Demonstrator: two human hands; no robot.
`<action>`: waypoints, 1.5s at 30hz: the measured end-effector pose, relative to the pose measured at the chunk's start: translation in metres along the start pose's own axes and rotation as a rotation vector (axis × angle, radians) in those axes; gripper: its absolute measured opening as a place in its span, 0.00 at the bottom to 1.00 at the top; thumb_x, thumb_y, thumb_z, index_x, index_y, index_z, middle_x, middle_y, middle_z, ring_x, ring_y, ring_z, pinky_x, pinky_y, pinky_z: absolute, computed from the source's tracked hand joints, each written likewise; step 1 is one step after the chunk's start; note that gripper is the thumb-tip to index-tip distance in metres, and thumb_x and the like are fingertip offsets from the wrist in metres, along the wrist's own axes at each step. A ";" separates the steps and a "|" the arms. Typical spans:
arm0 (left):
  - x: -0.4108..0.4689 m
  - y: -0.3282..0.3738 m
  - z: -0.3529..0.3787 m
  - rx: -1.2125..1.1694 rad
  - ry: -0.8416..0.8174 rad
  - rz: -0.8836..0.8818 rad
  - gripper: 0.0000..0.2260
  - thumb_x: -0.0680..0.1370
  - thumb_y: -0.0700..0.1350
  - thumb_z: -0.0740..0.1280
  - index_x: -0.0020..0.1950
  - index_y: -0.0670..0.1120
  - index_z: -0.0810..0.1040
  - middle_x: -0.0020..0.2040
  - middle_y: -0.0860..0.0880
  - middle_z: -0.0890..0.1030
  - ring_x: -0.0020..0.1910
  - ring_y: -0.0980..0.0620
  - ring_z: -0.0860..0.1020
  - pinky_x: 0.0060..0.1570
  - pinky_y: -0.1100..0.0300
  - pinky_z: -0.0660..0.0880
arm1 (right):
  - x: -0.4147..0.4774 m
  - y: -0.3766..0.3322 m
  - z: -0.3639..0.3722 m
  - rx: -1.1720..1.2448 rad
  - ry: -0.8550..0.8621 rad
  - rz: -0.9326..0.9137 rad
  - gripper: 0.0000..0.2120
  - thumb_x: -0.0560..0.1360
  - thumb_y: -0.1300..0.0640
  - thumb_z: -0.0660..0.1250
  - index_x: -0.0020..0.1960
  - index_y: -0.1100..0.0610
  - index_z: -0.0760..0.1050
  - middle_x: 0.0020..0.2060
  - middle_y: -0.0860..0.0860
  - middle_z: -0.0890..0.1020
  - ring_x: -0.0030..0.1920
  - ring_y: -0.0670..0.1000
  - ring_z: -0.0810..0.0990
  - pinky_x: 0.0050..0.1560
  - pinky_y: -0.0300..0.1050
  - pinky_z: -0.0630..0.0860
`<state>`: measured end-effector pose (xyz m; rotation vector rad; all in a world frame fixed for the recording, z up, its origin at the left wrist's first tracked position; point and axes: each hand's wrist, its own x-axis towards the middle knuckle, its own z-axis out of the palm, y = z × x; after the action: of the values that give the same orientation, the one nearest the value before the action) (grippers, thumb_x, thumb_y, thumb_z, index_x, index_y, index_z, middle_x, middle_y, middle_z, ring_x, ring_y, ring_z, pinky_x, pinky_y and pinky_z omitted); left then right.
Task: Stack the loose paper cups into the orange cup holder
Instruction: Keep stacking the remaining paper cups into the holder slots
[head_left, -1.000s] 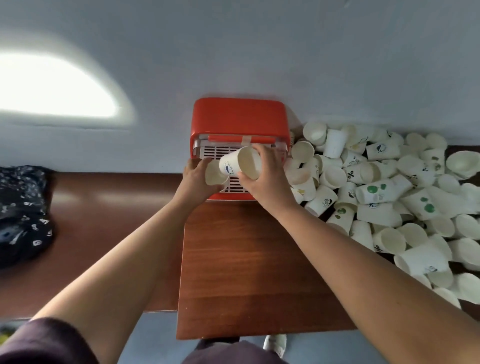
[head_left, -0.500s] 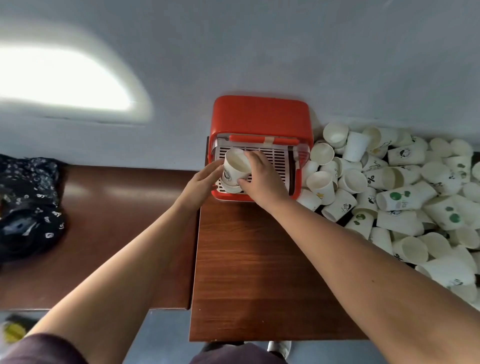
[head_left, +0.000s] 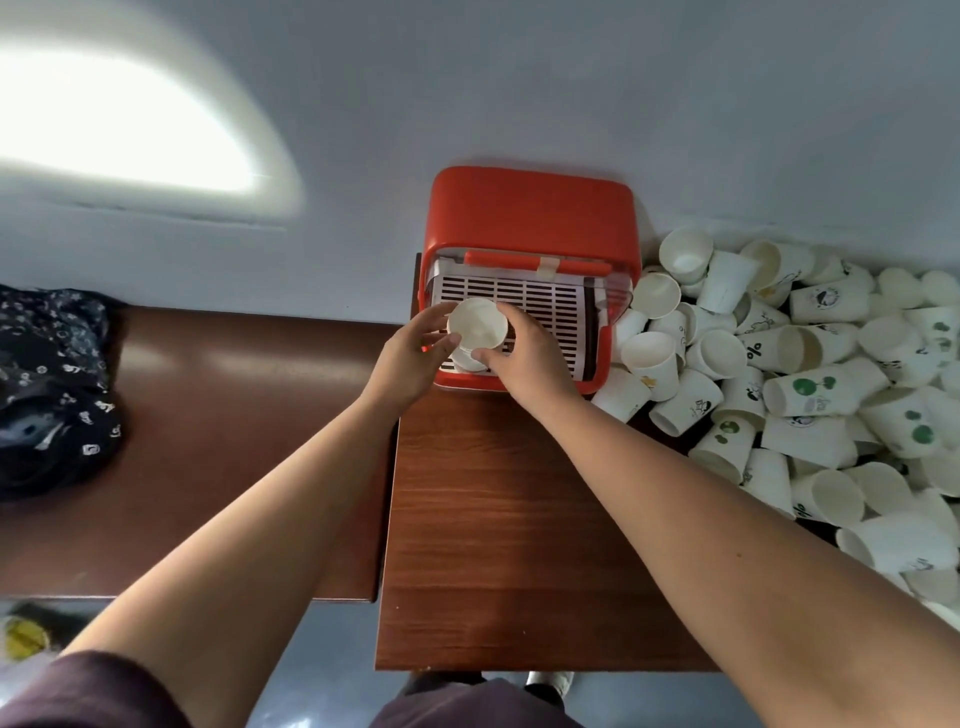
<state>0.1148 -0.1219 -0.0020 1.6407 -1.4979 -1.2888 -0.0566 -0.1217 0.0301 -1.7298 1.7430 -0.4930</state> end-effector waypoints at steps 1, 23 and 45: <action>0.000 0.000 0.001 0.019 0.006 -0.002 0.21 0.81 0.53 0.65 0.74 0.54 0.70 0.66 0.52 0.78 0.61 0.55 0.77 0.58 0.58 0.75 | 0.001 0.001 0.000 0.024 -0.016 0.020 0.35 0.73 0.52 0.74 0.75 0.55 0.64 0.70 0.52 0.73 0.70 0.53 0.71 0.66 0.46 0.69; -0.032 0.051 0.177 0.284 -0.184 -0.272 0.32 0.69 0.61 0.73 0.67 0.45 0.73 0.62 0.52 0.76 0.62 0.50 0.75 0.62 0.54 0.73 | -0.063 0.194 -0.147 -0.319 0.058 0.067 0.32 0.73 0.51 0.72 0.72 0.62 0.65 0.65 0.60 0.69 0.66 0.60 0.69 0.64 0.53 0.70; -0.036 0.052 0.251 0.134 -0.010 -0.285 0.28 0.72 0.54 0.75 0.71 0.52 0.73 0.61 0.55 0.80 0.58 0.55 0.79 0.55 0.60 0.75 | -0.008 0.223 -0.143 -0.148 -0.073 -0.279 0.12 0.75 0.53 0.71 0.51 0.61 0.77 0.62 0.59 0.71 0.57 0.58 0.76 0.60 0.47 0.73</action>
<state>-0.1307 -0.0505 -0.0405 1.9953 -1.4205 -1.3695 -0.3191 -0.1217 -0.0101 -2.0842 1.5274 -0.4211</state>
